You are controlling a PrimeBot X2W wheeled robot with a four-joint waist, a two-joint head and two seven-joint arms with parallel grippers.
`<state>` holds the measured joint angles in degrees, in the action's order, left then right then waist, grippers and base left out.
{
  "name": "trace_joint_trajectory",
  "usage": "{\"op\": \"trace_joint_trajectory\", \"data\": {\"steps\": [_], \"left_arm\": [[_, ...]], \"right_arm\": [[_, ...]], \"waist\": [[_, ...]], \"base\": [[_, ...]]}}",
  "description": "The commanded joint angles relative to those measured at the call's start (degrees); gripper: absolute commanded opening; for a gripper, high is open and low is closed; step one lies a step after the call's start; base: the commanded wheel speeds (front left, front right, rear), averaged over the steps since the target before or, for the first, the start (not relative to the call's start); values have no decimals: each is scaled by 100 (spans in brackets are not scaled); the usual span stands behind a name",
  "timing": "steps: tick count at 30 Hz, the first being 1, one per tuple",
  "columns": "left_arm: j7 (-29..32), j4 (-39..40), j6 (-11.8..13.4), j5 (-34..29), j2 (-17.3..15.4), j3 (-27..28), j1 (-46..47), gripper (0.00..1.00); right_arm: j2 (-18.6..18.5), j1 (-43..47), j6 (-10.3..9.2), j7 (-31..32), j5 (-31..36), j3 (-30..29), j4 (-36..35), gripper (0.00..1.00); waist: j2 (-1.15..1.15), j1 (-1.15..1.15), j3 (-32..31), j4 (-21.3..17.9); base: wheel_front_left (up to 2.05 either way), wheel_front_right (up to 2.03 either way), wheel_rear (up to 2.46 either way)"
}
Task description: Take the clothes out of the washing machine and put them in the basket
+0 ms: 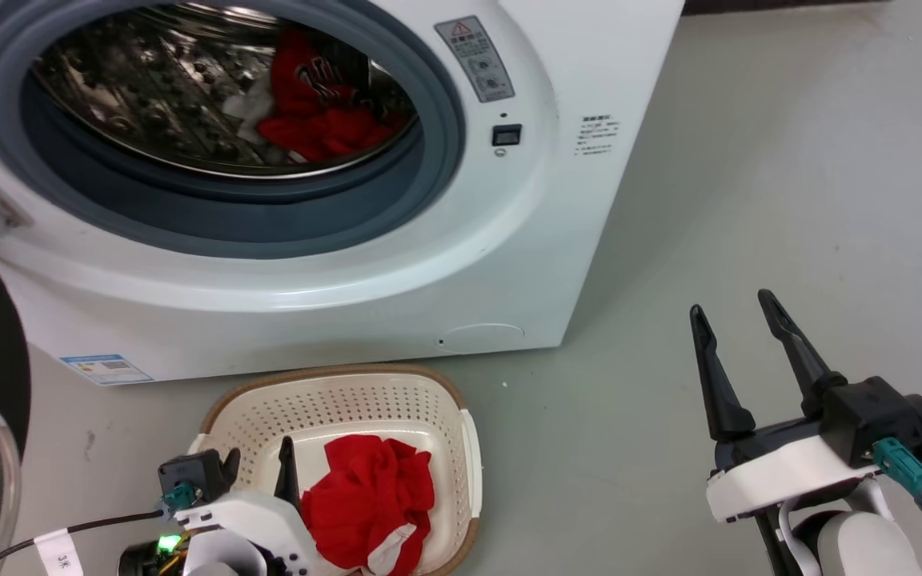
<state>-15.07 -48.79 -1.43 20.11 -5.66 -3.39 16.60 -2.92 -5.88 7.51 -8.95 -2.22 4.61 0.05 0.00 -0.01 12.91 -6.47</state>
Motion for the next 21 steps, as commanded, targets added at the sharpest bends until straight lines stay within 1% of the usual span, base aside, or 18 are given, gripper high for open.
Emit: {"op": "trace_joint_trajectory", "data": {"steps": [1, 5, 7, 12, 17, 21], "left_arm": [[-14, 256, 22, -100, 20, 66, -103, 100], [-14, 846, 29, -310, 56, 189, -178, 100], [-14, 1058, -9, -376, 71, 226, -171, 100], [-14, 1376, -61, -556, -9, 215, 121, 100], [-14, 1465, -193, -692, -182, 110, 775, 100], [172, 1280, -309, -718, -385, 38, 1429, 100]], "right_arm": [[7, 77, -4, 30, 14, -21, -36, 100], [7, 170, -4, 68, 34, -13, -58, 100], [8, 180, -4, 76, 62, -5, -93, 100], [8, 225, -4, 101, 47, 19, -138, 100], [8, 153, -4, 124, 42, 37, -172, 100], [8, 34, -4, 90, -12, 100, -177, 100]], "waist": [[0, 1, -169, 139], [0, 1, -301, 171], [0, 1, -325, 172], [0, 1, -323, 142], [0, 1, -177, 24], [0, 1, 29, -183]], "base": [[0, 0, 0], [0, 0, 0], [0, 0, 0], [0, 0, 0], [0, 0, 0], [0, 0, 0]]}}
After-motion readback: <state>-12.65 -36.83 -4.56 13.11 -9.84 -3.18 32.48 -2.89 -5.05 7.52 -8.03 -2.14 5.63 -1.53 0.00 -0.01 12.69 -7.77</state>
